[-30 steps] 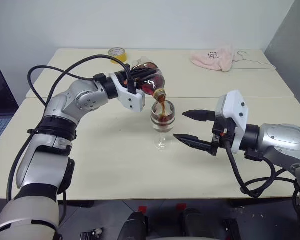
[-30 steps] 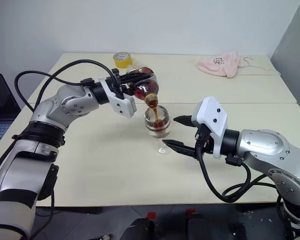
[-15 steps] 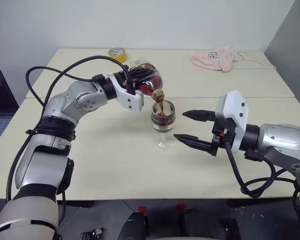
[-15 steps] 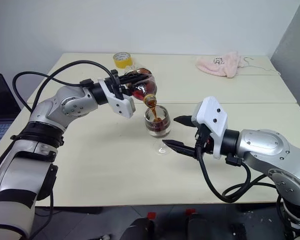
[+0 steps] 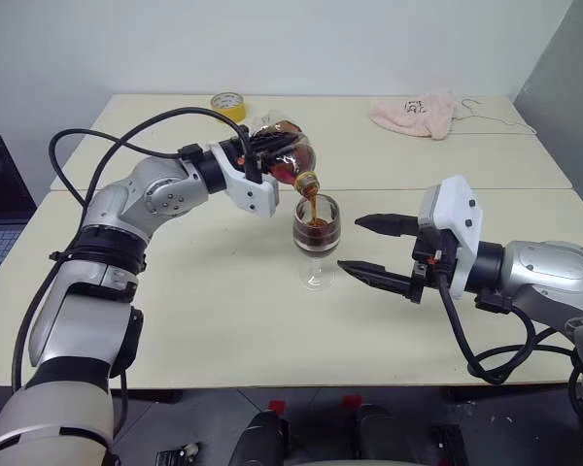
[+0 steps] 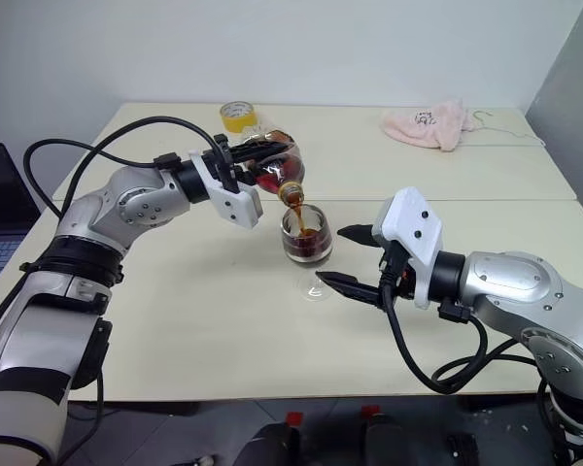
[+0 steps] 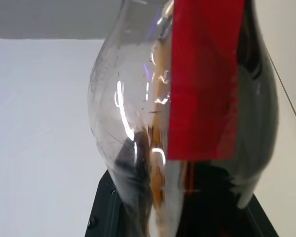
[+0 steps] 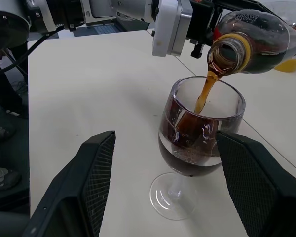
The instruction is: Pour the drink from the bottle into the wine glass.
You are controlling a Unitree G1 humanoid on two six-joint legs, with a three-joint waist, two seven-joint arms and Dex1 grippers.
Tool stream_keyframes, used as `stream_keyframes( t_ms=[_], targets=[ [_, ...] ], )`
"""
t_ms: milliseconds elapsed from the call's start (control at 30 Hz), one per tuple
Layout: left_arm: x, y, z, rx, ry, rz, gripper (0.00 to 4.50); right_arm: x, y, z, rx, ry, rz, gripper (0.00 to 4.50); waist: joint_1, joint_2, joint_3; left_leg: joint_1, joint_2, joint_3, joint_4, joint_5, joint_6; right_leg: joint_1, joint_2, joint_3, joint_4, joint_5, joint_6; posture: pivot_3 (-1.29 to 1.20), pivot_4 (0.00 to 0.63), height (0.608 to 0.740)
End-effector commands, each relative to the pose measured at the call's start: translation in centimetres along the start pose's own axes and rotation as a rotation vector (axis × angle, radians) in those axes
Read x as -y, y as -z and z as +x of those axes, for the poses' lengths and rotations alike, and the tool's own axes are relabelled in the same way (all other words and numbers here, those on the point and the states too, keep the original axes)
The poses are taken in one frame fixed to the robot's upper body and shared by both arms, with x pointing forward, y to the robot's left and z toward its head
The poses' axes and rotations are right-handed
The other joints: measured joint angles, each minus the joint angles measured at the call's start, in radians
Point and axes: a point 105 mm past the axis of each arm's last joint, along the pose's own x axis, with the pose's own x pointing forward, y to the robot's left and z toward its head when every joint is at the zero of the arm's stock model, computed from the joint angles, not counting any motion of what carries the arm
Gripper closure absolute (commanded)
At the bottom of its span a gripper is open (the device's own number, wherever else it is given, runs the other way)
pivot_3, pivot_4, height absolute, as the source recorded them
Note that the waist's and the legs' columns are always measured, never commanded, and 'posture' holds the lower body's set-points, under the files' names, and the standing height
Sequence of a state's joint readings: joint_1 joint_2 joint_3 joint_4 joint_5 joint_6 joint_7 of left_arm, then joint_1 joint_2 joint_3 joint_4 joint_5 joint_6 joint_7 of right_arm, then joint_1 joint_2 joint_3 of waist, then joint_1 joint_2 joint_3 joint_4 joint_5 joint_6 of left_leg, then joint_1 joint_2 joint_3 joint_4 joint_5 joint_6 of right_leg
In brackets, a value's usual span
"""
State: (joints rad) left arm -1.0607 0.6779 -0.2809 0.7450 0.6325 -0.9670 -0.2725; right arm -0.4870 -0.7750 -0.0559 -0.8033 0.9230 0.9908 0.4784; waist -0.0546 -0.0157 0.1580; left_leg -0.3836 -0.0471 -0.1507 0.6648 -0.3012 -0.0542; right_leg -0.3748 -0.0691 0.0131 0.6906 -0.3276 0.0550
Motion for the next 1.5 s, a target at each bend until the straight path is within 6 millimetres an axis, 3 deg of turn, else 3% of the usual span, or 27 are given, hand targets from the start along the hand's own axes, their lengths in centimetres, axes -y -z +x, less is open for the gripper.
stream_keyframes(
  t_ms=[33, 1133, 1500],
  targets=[
    [-1.75, 0.12, -0.16, 0.002, -0.047, 0.034, 3.66, -0.41, -0.80, -0.15, 0.034, -0.005, -0.036, 1.04, 0.000, 0.000, 0.000, 0.000, 0.000, 0.000, 0.000, 0.000, 0.000, 0.000, 0.000, 0.000, 0.000, 0.000, 0.000, 0.00, 0.150, 0.740],
    [-1.29, -0.02, -0.16, 0.009, -0.032, 0.029, 3.66, -0.43, -0.81, -0.12, 0.037, -0.006, -0.038, 1.04, 0.000, 0.000, 0.000, 0.000, 0.000, 0.000, 0.000, 0.000, 0.000, 0.000, 0.000, 0.000, 0.000, 0.000, 0.000, 0.00, 0.150, 0.740],
    [-1.41, 0.12, -0.23, -0.007, -0.060, -0.060, 3.70, -0.36, -0.81, -0.05, 0.040, -0.001, -0.037, 1.04, 0.000, 0.000, 0.000, 0.000, 0.000, 0.000, 0.000, 0.000, 0.000, 0.000, 0.000, 0.000, 0.001, 0.000, 0.000, 0.00, 0.150, 0.740]
  ],
)
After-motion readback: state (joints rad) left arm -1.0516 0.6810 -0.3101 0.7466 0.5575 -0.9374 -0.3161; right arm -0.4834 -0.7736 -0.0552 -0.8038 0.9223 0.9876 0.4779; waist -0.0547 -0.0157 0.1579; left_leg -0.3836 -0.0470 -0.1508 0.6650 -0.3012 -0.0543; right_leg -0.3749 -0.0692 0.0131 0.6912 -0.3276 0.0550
